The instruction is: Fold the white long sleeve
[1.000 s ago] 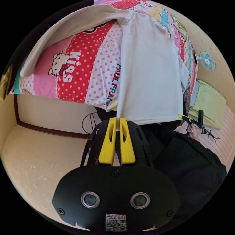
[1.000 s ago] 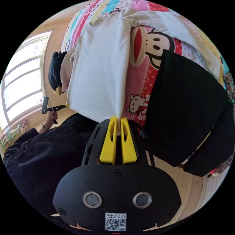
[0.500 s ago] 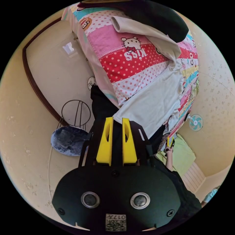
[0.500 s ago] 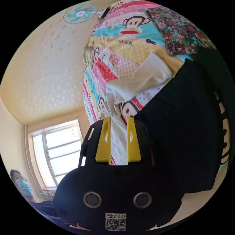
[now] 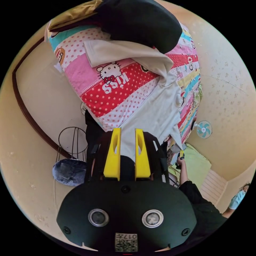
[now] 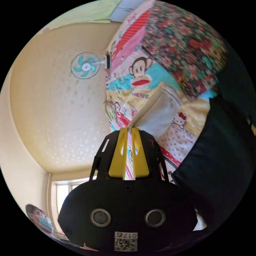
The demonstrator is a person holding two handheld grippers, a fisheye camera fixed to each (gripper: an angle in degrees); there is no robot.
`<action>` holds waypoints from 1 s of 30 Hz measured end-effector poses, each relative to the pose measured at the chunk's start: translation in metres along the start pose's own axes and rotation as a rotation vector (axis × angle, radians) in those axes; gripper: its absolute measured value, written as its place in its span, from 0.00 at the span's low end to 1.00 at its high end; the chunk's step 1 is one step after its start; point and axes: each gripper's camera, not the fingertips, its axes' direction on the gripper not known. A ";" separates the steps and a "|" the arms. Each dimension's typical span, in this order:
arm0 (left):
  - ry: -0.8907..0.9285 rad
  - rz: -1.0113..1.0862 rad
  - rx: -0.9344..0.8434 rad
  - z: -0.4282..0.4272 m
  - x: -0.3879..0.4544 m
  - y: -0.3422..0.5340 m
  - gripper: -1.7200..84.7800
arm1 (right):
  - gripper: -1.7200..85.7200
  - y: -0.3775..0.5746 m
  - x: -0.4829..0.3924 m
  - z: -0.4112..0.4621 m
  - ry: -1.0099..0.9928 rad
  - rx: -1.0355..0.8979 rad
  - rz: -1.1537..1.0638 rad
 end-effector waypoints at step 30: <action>0.143 0.586 -0.403 -0.051 0.053 -0.162 0.05 | 0.11 0.523 0.005 0.310 0.139 -1.507 -0.792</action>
